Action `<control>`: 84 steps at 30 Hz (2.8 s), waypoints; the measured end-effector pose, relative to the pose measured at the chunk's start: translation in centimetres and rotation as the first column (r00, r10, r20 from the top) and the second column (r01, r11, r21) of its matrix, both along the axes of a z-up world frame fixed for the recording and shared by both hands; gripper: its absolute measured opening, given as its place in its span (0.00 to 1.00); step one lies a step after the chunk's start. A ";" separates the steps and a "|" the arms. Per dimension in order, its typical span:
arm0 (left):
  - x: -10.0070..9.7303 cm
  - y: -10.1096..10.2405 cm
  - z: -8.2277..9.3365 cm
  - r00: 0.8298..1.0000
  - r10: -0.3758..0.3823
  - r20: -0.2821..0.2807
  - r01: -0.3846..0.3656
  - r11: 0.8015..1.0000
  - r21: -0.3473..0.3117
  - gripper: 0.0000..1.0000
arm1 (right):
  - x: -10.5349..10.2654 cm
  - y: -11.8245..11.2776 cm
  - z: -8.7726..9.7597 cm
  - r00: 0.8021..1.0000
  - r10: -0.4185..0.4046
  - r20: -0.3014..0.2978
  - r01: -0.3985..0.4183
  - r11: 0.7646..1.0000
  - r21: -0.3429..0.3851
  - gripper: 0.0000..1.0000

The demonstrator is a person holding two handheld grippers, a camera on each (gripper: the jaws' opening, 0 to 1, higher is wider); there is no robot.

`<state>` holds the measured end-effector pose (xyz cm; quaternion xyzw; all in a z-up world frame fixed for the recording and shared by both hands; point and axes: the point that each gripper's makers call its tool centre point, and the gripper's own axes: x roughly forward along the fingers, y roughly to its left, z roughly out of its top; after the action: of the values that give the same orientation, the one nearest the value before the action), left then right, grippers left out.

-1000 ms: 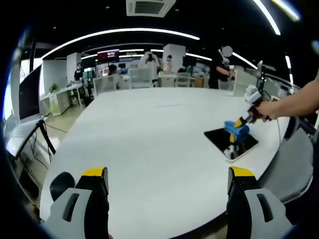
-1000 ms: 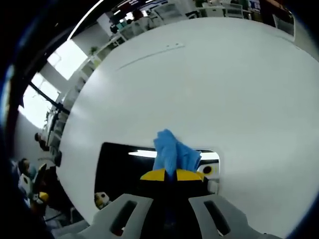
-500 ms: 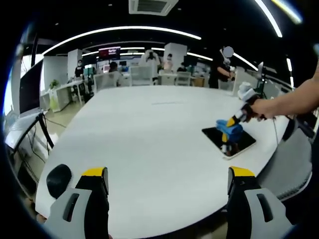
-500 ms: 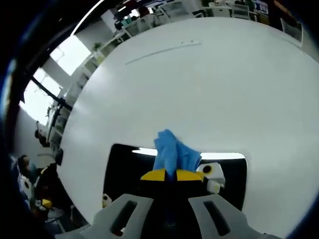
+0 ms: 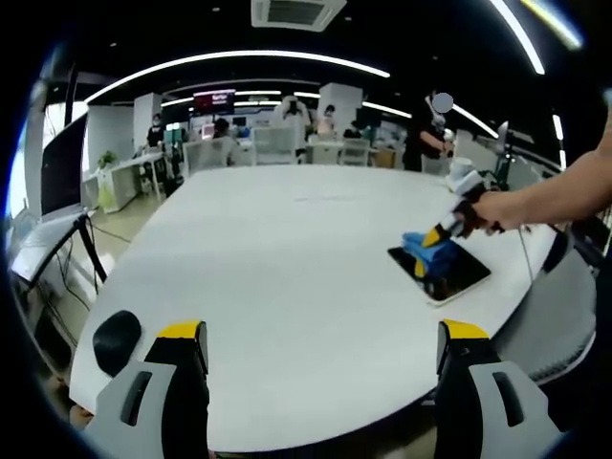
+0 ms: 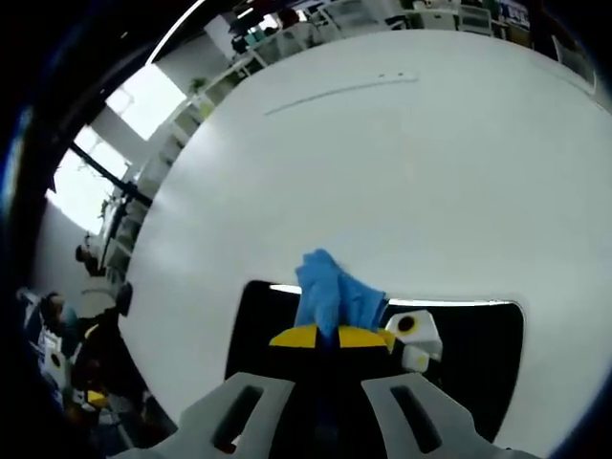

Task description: Wipe the mirror surface with the cleaning cloth until all visible marks leave the cleaned area.

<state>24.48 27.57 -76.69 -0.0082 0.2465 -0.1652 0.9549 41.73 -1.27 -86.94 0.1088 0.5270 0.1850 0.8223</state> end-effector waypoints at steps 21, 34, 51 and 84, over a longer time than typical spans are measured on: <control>-0.7 -0.4 0.5 1.000 0.016 -0.004 -0.016 1.000 0.017 1.00 | -0.3 4.9 -0.1 0.999 0.044 -0.013 -0.043 0.994 0.099 0.00; 0.1 -0.4 1.0 1.000 0.003 -0.003 -0.003 0.999 0.054 1.00 | -0.4 4.8 -0.1 0.998 0.056 -0.013 -0.054 0.991 0.122 0.00; 0.0 -1.5 1.8 1.000 -0.001 -0.004 0.002 0.998 0.063 1.00 | -0.3 4.9 0.0 0.996 0.092 -0.007 -0.090 0.988 0.127 0.00; 1.6 -0.6 0.4 0.998 -0.066 -0.017 0.067 0.998 0.024 1.00 | -0.4 5.6 0.2 1.000 0.022 0.006 -0.022 0.996 0.082 0.00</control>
<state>26.09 26.97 -76.26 0.0102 0.2562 -0.1938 0.9470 41.29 4.36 -86.73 0.1361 0.5181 0.2158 0.8164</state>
